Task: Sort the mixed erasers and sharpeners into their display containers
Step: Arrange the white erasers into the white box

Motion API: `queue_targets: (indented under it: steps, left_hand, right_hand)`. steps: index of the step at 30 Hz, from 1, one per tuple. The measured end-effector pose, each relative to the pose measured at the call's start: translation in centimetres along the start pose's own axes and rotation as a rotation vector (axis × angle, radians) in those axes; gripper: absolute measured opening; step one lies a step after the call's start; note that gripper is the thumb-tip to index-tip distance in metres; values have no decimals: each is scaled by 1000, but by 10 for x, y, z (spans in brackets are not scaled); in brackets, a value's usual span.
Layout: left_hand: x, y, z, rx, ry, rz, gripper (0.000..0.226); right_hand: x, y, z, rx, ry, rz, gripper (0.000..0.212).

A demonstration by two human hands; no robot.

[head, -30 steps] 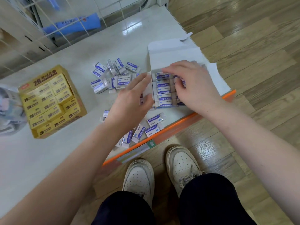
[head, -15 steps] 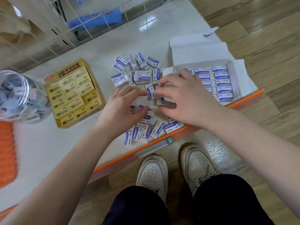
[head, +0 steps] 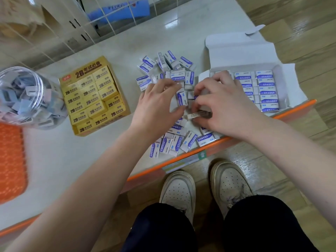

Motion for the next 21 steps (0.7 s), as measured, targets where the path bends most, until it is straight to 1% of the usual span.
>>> queue_targets:
  steps: [4, 7, 10, 13, 16, 18, 21]
  left_hand:
    - [1, -1, 3, -11, -54, -18, 52]
    - [3, 2, 6, -3, -78, -30, 49]
    - [7, 4, 10, 35, -51, 3, 48]
    - [12, 7, 12, 92, -16, 48, 47]
    - [11, 9, 13, 98, -3, 57, 40]
    - [9, 9, 13, 62, -37, 68, 38]
    - [7, 6, 9, 29, -123, 89, 47]
  right_hand:
    - [-2, 5, 2, 30, -40, 14, 28]
    - [-2, 11, 3, 37, -46, 31, 47]
    - [-2, 17, 2, 50, -68, 48, 49]
    - [-2, 20, 1, 67, -67, 62, 43]
    - [-2, 19, 2, 64, -47, 75, 24]
    - [-2, 19, 1, 72, -35, 76, 24]
    - [-1, 20, 1, 85, -23, 60, 23]
Point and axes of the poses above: each hand's wrist, its own y-axis away from the middle knuckle, its own z-axis out of the back of the hand, x = y × z, the point moved 7 cm from there along -y, towards the middle knuckle, and after that the axes turned 8 degrees about -x, right-handed, at the moved point
